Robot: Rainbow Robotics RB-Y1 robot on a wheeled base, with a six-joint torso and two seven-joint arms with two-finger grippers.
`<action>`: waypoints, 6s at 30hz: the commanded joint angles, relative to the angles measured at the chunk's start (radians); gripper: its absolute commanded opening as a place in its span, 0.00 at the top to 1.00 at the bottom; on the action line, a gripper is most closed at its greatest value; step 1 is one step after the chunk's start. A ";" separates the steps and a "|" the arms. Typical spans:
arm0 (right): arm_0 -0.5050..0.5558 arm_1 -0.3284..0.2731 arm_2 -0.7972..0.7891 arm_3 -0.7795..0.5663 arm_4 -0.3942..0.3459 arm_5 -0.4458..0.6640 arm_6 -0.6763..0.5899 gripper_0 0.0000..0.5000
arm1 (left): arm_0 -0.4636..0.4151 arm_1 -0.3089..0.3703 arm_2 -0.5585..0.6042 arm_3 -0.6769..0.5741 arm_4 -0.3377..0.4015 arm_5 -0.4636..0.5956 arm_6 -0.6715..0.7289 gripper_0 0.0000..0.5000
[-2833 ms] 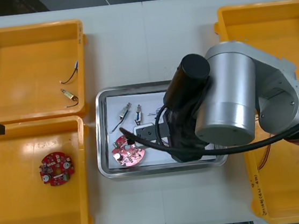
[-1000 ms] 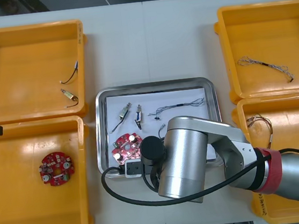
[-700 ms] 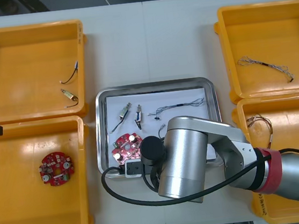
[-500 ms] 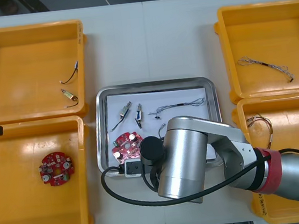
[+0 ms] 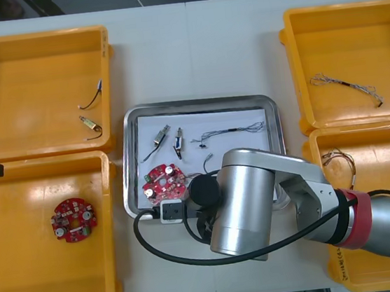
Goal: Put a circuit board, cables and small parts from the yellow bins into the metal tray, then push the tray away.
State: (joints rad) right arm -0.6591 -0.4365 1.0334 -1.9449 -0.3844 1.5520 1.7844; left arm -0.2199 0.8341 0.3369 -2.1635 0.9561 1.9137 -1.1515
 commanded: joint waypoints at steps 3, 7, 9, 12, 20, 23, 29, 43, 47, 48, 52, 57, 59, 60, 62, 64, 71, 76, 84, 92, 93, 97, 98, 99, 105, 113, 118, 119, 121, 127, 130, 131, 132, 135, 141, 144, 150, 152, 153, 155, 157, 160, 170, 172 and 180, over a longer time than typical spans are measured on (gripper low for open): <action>-0.066 -0.048 0.016 -0.025 0.009 -0.010 -0.029 1.00 | 0.019 0.043 0.031 -0.029 0.001 0.006 -0.114 0.00; -0.088 -0.056 0.016 -0.025 0.007 -0.012 -0.036 1.00 | 0.019 0.043 0.031 -0.029 0.001 0.006 -0.114 0.00; -0.102 -0.056 0.016 -0.025 0.005 -0.012 -0.036 1.00 | 0.019 0.043 0.031 -0.029 0.001 0.006 -0.114 0.00; -0.120 -0.057 0.016 -0.025 0.004 -0.010 -0.037 1.00 | 0.019 0.043 0.031 -0.029 0.001 0.006 -0.114 0.00; -0.189 -0.071 0.062 -0.025 0.007 -0.009 -0.040 1.00 | 0.019 0.043 0.031 -0.029 0.001 0.006 -0.114 0.00; -0.223 -0.076 0.094 -0.006 0.012 -0.009 -0.049 1.00 | 0.019 0.043 0.031 -0.029 0.001 0.006 -0.114 0.00; -0.261 -0.068 0.100 0.035 0.012 -0.010 -0.057 1.00 | 0.019 0.043 0.031 -0.029 0.001 0.006 -0.114 0.00; -0.375 -0.021 0.100 0.161 0.012 -0.023 -0.083 1.00 | 0.019 0.043 0.031 -0.029 0.001 0.006 -0.114 0.00; -0.409 -0.005 0.100 0.204 0.010 -0.036 -0.083 1.00 | 0.019 0.043 0.031 -0.029 0.001 0.006 -0.114 0.00; -0.415 -0.004 0.100 0.210 0.010 -0.040 -0.082 1.00 | 0.019 0.043 0.031 -0.029 0.001 0.006 -0.114 0.00; -0.442 0.008 0.100 0.250 0.010 -0.064 -0.077 1.00 | 0.019 0.043 0.031 -0.029 0.001 0.006 -0.114 0.00; -0.467 0.008 0.100 0.293 0.010 -0.104 -0.076 1.00 | 0.019 0.043 0.031 -0.029 0.001 0.006 -0.114 0.00; -0.482 0.008 0.100 0.314 0.012 -0.124 -0.072 1.00 | 0.019 0.043 0.031 -0.029 0.001 0.006 -0.114 0.00; -0.485 0.008 0.100 0.319 0.012 -0.130 -0.074 1.00 | 0.019 0.043 0.031 -0.029 0.001 0.006 -0.114 0.00; -0.494 0.008 0.100 0.334 0.018 -0.144 -0.074 1.00 | 0.019 0.043 0.031 -0.029 0.001 0.006 -0.114 0.00; -0.499 0.008 0.100 0.348 0.024 -0.158 -0.072 1.00 | 0.019 0.043 0.031 -0.029 0.001 0.006 -0.114 0.00; -0.522 0.008 0.100 0.400 0.024 -0.213 -0.069 1.00 | 0.019 0.043 0.031 -0.029 0.001 0.006 -0.114 0.00; -0.531 0.008 0.100 0.443 0.022 -0.254 -0.062 1.00 | 0.019 0.043 0.031 -0.029 0.001 0.006 -0.114 0.00; -0.550 0.010 0.100 0.534 0.022 -0.352 -0.040 1.00 | 0.019 0.043 0.031 -0.029 0.001 0.006 -0.114 0.00; -0.565 0.024 0.100 0.609 0.022 -0.437 -0.022 1.00 | 0.019 0.043 0.031 -0.029 0.001 0.006 -0.114 0.00; -0.565 0.024 0.100 0.615 0.022 -0.454 -0.020 1.00 | 0.019 0.043 0.031 -0.029 0.001 0.006 -0.114 0.00; -0.565 0.025 0.100 0.641 0.021 -0.507 -0.005 1.00 | 0.019 0.043 0.031 -0.029 0.001 0.006 -0.114 0.00; -0.565 0.025 0.100 0.646 0.021 -0.518 -0.002 1.00 | 0.019 0.043 0.031 -0.029 0.001 0.006 -0.114 0.00; -0.567 0.025 0.100 0.653 0.022 -0.532 0.003 1.00 | 0.019 0.043 0.031 -0.029 0.001 0.006 -0.114 0.00; -0.570 0.025 0.102 0.672 0.021 -0.575 0.026 1.00 | 0.019 0.043 0.031 -0.029 0.001 0.006 -0.114 0.00; -0.588 0.025 0.125 0.710 0.021 -0.627 0.049 1.00 | 0.019 0.043 0.031 -0.029 0.001 0.006 -0.114 0.00; -0.590 0.025 0.128 0.736 0.021 -0.675 0.063 1.00 | 0.019 0.043 0.031 -0.029 0.001 0.006 -0.114 0.00; -0.590 0.027 0.128 0.738 0.021 -0.675 0.064 1.00 | 0.019 0.043 0.031 -0.029 0.001 0.006 -0.114 0.00; -0.590 0.027 0.128 0.738 0.021 -0.675 0.067 0.95 | 0.019 0.043 0.031 -0.029 0.001 0.006 -0.114 0.00; -0.599 0.027 0.119 0.704 -0.022 -0.627 0.067 0.15 | 0.019 0.043 0.031 -0.029 0.001 0.006 -0.114 0.00; -0.599 0.025 0.093 0.664 -0.051 -0.553 0.067 0.00 | 0.019 0.043 0.031 -0.029 0.001 0.006 -0.114 0.00; -0.599 0.027 0.086 0.658 -0.056 -0.544 0.067 0.00 | 0.019 0.043 0.031 -0.029 0.001 0.006 -0.114 0.00; -0.596 0.025 0.071 0.627 -0.080 -0.492 0.061 0.00 | 0.019 0.043 0.031 -0.029 0.001 0.006 -0.114 0.00; -0.580 0.027 0.033 0.586 -0.105 -0.418 0.059 0.00 | 0.019 0.043 0.031 -0.029 0.001 0.006 -0.114 0.00; -0.473 0.025 -0.110 0.409 -0.111 -0.231 0.049 0.00 | 0.019 0.043 0.031 -0.029 0.001 0.006 -0.114 0.00; -0.412 0.027 -0.188 0.291 -0.126 -0.098 0.033 0.00 | 0.019 0.043 0.031 -0.029 0.001 0.006 -0.114 0.00; -0.300 0.025 -0.332 0.092 -0.137 0.131 0.010 0.00 | 0.019 0.043 0.031 -0.029 0.001 0.006 -0.114 0.00; -0.255 0.022 -0.375 0.020 -0.137 0.198 0.003 0.00 | 0.019 0.043 0.031 -0.029 0.001 0.006 -0.114 0.00; -0.226 0.018 -0.404 -0.031 -0.137 0.241 -0.003 0.00 | 0.019 0.043 0.031 -0.029 0.001 0.006 -0.114 0.00; -0.182 0.007 -0.450 -0.111 -0.137 0.306 -0.013 0.00 | 0.019 0.043 0.031 -0.029 0.001 0.006 -0.114 0.00; -0.155 0.001 -0.480 -0.158 -0.137 0.344 -0.017 0.00 | 0.019 0.043 0.031 -0.029 0.001 0.006 -0.114 0.00; -0.082 -0.025 -0.559 -0.301 -0.137 0.368 -0.036 0.00 | 0.019 0.043 0.031 -0.029 0.001 0.006 -0.114 0.00; 0.118 -0.107 -0.800 -0.549 -0.304 0.368 -0.275 0.00 | 0.019 0.043 0.031 -0.029 0.001 0.006 -0.114 0.00; 0.153 -0.128 -0.845 -0.571 -0.338 0.368 -0.321 0.00 | 0.019 0.043 0.031 -0.029 0.001 0.006 -0.114 0.00; 0.285 -0.188 -1.056 -0.617 -0.465 0.368 -0.468 0.00 | 0.019 0.043 0.031 -0.029 0.001 0.006 -0.114 0.00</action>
State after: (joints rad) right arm -0.4171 -0.5905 0.0664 -2.5273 -0.8218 1.9168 1.3341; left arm -0.2158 0.8345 0.3379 -2.1642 0.9561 1.9137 -1.1517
